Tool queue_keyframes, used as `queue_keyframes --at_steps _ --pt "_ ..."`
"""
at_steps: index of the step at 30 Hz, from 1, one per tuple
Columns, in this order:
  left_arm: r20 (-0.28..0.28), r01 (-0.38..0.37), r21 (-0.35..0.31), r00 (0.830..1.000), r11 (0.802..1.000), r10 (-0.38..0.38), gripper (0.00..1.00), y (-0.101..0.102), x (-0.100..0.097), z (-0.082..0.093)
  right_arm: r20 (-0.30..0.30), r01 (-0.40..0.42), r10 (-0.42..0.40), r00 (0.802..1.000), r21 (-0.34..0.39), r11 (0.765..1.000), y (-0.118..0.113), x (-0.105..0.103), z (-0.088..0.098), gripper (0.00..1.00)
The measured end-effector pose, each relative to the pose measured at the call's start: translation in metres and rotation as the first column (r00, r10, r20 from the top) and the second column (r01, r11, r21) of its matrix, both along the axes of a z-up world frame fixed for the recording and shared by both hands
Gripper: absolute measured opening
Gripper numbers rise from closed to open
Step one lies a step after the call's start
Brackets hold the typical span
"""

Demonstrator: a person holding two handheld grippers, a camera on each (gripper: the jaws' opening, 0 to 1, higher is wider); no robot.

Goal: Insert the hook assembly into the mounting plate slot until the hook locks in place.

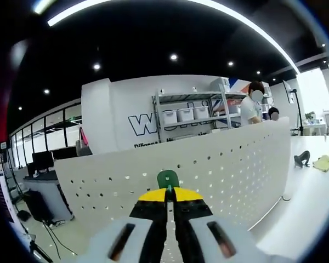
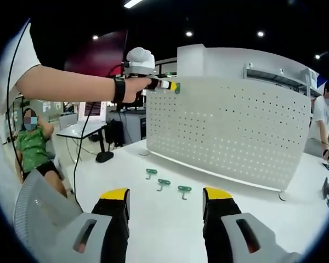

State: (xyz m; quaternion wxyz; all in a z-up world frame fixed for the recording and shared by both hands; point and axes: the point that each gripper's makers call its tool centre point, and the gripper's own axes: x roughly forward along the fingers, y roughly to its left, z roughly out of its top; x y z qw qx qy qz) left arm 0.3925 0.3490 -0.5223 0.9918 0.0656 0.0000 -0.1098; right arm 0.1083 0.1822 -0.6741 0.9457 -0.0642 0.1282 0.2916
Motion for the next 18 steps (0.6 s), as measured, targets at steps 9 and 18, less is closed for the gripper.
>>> queue_keyframes --at_steps 9,18 --pt "-0.002 -0.011 0.024 1.0 1.0 0.011 0.02 -0.001 0.004 -0.004 -0.001 0.012 -0.012 1.0 -0.002 1.0 -0.004 0.001 0.001 0.54" --pt "-0.023 -0.025 0.039 0.999 0.999 0.026 0.02 0.0 0.013 -0.01 -0.004 0.018 -0.018 1.0 0.006 1.0 -0.005 0.001 0.0 0.53"
